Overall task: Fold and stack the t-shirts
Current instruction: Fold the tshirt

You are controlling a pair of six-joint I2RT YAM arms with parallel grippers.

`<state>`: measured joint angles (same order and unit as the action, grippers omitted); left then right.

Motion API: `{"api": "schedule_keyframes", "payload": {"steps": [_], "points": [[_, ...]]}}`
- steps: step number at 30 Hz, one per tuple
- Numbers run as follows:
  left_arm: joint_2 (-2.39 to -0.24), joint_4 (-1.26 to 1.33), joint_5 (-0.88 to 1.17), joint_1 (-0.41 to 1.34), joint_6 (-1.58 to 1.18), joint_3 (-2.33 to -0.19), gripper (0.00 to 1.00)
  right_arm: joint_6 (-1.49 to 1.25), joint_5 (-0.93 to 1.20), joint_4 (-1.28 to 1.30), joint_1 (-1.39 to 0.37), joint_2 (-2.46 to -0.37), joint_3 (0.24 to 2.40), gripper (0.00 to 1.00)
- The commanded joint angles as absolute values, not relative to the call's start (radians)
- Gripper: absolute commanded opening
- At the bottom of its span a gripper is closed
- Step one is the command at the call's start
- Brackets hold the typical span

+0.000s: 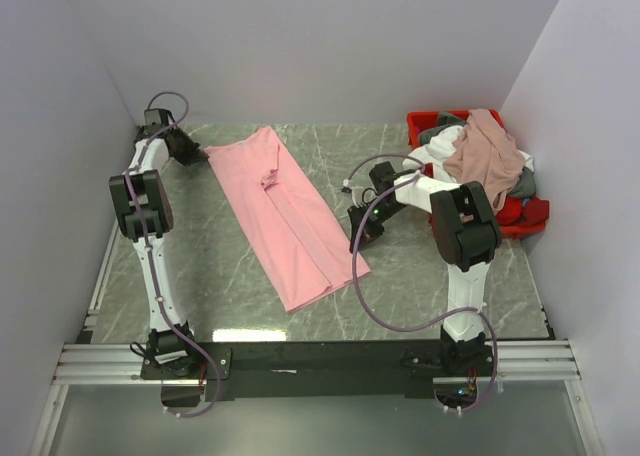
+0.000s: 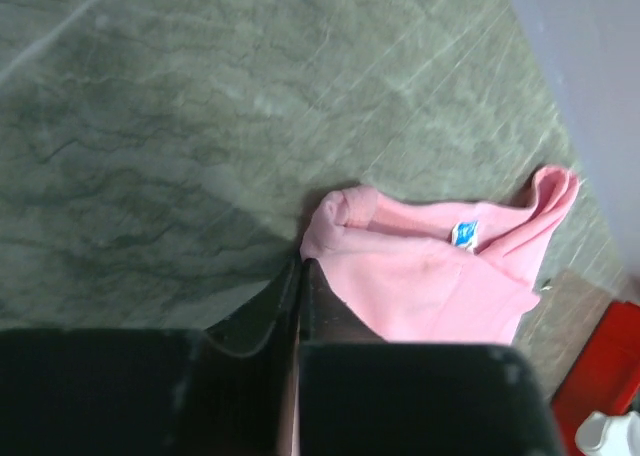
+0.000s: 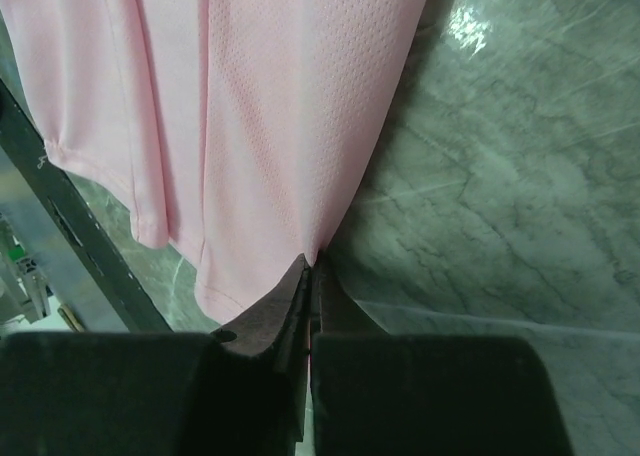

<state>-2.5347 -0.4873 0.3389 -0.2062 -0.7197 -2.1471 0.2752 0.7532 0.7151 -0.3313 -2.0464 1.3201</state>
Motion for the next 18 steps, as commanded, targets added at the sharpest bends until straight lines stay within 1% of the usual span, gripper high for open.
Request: {"api": "schedule_keyframes", "payload": {"steps": [1,6,9,12,13,14,15,16,17,18], "points": [[-2.583,-0.505,0.341,-0.204,-0.752,-2.19,0.0,0.308,0.756,0.765,-0.337,-2.023,1.304,0.0],[-2.623,-0.529,0.314,-0.204,-0.765,-2.282,0.0,0.325,0.759,0.799,-0.339,-1.991,1.256,0.0],[-2.654,-0.534,0.328,-0.201,-0.778,-2.344,0.0,0.33,0.773,0.813,-0.348,-1.973,1.229,0.0],[-2.663,-0.512,0.351,-0.199,-0.795,-2.361,0.0,0.327,0.794,0.808,-0.376,-1.96,1.192,0.0],[-2.658,-0.508,0.359,-0.193,-0.798,-2.361,0.01,0.324,0.801,0.804,-0.386,-1.959,1.175,0.0],[-2.655,-0.505,0.364,-0.192,-0.793,-2.361,0.07,0.319,0.804,0.799,-0.393,-1.956,1.17,0.0],[-2.651,-0.506,0.376,-0.189,-0.789,-2.359,0.11,0.316,0.807,0.792,-0.402,-1.954,1.169,0.03],[-2.631,-0.508,0.385,-0.186,-0.772,-2.353,0.16,0.313,0.811,0.787,-0.403,-1.948,1.173,0.1],[-2.614,-0.503,0.4,-0.186,-0.761,-2.318,0.26,0.308,0.807,0.784,-0.402,-1.938,1.178,0.19],[-2.59,-0.477,0.417,-0.186,-0.747,-2.286,0.31,0.305,0.801,0.778,-0.394,-1.927,1.186,0.38]]}}
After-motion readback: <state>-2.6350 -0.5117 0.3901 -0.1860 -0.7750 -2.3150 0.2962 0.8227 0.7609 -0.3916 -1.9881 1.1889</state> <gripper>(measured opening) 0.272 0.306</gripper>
